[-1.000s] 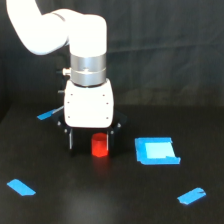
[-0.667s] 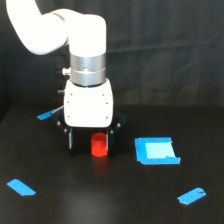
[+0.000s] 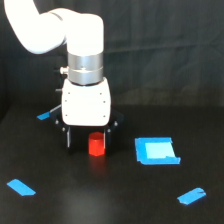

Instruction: Pick up the red object from the table

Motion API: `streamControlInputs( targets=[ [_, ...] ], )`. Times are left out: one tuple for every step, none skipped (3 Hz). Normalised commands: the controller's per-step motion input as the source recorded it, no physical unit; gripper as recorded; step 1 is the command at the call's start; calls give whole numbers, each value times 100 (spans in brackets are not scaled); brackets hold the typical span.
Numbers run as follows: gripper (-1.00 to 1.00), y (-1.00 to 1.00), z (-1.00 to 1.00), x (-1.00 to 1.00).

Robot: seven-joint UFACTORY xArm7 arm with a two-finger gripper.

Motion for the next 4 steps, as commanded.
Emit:
streamControlInputs(
  targets=[
    [-88,8,-9,-9],
    [-96,4,-3,3],
    [-94,3,7,-4],
    [-100,-12,18,8]
  ],
)
